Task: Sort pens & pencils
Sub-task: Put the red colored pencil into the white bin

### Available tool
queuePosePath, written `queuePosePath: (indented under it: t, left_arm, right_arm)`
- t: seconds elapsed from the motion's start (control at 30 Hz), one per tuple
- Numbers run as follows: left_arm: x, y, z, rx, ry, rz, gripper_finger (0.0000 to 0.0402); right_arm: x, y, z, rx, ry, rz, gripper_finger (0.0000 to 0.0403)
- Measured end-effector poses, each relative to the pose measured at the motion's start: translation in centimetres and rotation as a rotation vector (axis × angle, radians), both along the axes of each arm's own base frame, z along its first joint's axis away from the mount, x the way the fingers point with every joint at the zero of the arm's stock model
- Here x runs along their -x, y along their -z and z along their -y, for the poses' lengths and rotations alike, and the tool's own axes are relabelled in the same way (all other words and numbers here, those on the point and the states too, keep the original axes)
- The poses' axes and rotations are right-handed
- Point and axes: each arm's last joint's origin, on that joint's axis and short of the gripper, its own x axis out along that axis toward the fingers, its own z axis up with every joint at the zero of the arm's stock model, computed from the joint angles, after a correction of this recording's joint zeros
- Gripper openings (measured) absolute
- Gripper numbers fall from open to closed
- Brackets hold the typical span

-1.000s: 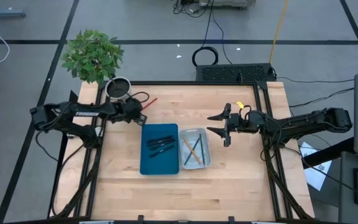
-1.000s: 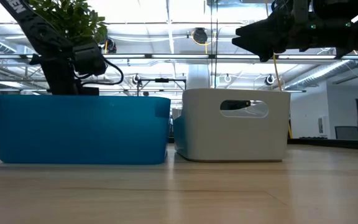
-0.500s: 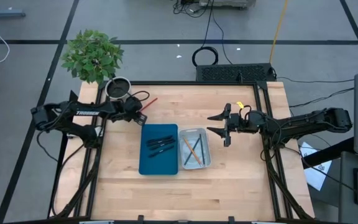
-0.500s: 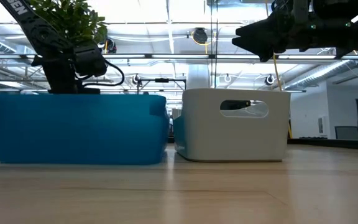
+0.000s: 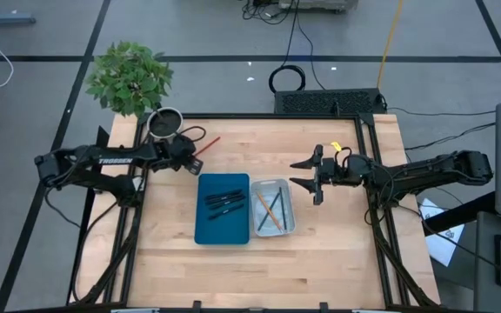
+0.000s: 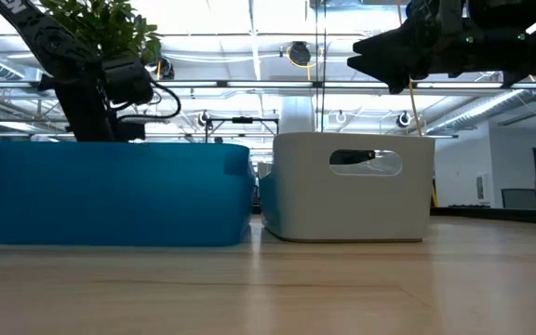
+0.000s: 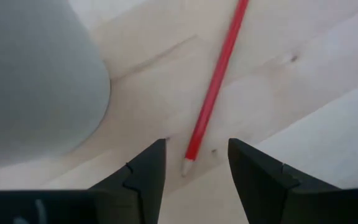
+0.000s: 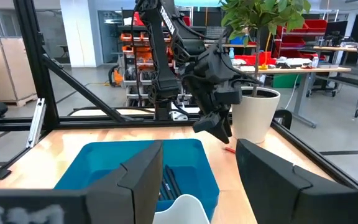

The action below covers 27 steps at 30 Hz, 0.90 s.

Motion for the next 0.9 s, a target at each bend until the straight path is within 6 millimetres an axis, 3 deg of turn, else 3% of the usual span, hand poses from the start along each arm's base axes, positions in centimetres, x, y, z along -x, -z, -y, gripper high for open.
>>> queuePosePath:
  t: [0.23,0.9]
  left_arm:
    - [0.2,1.4,-0.6,0.047,-0.023,-0.035,0.0177]
    - [-0.3,2.3,-0.5,0.109,0.017,-0.048,0.0175]
  right_arm:
    - [0.0,0.0,0.0,-0.003,0.0,0.001,0.0192]
    - [0.0,0.0,0.0,-0.003,-0.002,0.0,0.0192]
